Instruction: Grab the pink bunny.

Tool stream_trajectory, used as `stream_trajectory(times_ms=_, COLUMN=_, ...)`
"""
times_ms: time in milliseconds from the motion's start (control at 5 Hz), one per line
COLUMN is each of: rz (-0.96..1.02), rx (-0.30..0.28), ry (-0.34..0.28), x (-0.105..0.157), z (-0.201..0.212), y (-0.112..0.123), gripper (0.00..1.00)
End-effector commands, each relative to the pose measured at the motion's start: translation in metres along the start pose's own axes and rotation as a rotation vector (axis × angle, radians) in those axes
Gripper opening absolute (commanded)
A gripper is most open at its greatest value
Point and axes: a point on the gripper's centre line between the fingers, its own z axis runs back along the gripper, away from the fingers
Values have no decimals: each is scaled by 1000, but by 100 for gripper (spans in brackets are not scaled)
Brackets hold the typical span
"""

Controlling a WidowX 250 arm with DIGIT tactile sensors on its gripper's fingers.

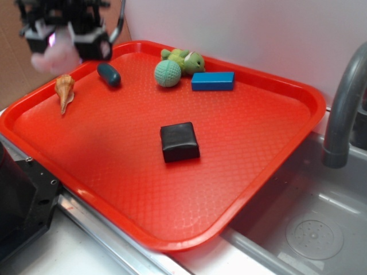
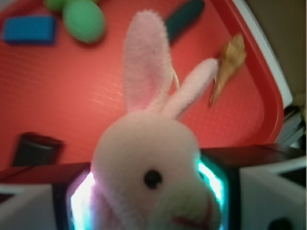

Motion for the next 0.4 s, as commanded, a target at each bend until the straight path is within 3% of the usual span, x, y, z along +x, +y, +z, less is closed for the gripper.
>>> stream_trajectory(times_ms=0, rz=-129, rx=50, ry=2, x=14, z=13, y=-5, gripper=0)
stream_trajectory(times_ms=200, rz=-375, rx=-14, ry=-43, x=18, z=14, y=-15, gripper=0)
